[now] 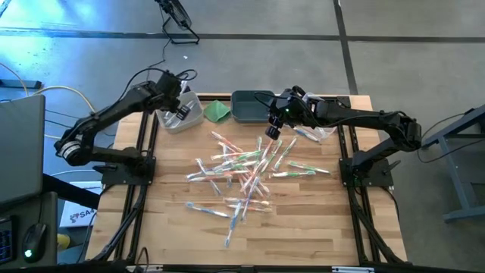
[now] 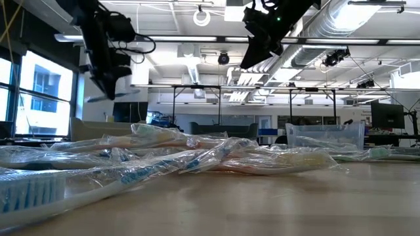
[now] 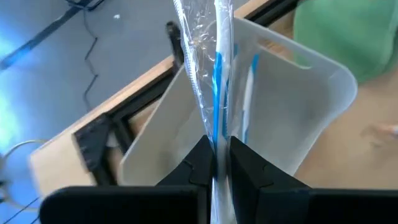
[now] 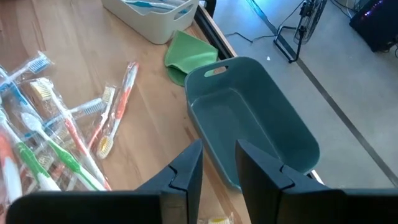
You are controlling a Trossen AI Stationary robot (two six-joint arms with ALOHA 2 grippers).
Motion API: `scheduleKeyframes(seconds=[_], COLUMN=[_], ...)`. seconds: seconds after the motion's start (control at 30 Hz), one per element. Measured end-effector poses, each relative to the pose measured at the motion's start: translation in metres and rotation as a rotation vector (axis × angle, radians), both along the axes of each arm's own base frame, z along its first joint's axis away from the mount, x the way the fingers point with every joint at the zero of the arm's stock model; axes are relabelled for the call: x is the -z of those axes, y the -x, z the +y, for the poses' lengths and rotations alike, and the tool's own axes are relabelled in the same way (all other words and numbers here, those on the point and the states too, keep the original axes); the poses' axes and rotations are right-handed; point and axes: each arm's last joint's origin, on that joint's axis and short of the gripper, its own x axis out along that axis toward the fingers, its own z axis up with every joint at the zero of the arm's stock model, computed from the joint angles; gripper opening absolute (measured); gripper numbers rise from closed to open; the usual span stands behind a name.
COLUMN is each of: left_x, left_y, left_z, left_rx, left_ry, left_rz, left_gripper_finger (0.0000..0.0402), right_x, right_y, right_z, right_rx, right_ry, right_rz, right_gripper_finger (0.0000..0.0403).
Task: Pick & Place Toothbrushes
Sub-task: Put the blue toothbrush into the gray bin
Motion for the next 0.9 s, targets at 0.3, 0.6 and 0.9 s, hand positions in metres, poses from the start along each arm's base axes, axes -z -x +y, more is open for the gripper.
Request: scheduleKeyframes(seconds=[0.3, 0.6, 0.9], left_x=[0.026, 0.047, 0.058], left_y=[-0.004, 0.001, 0.003], left_z=[0.003, -0.001, -0.005], left_rx=[0.006, -0.03, -0.037], left_ry=[-0.063, -0.024, 0.002], left_rz=[-0.053, -0.029, -0.013], left_gripper_finger=[0.0023, 0.0023, 0.0023], right_x=[0.0, 0.0, 0.0], right_y=[0.0, 0.0, 0.0], right_z=[0.0, 0.0, 0.0], right_rx=[0.012, 0.012, 0.012], right_ry=[-0.012, -0.011, -0.011], right_rz=[-0.009, -0.009, -0.009], right_gripper_finger=[0.0089, 0.0089, 0.0089])
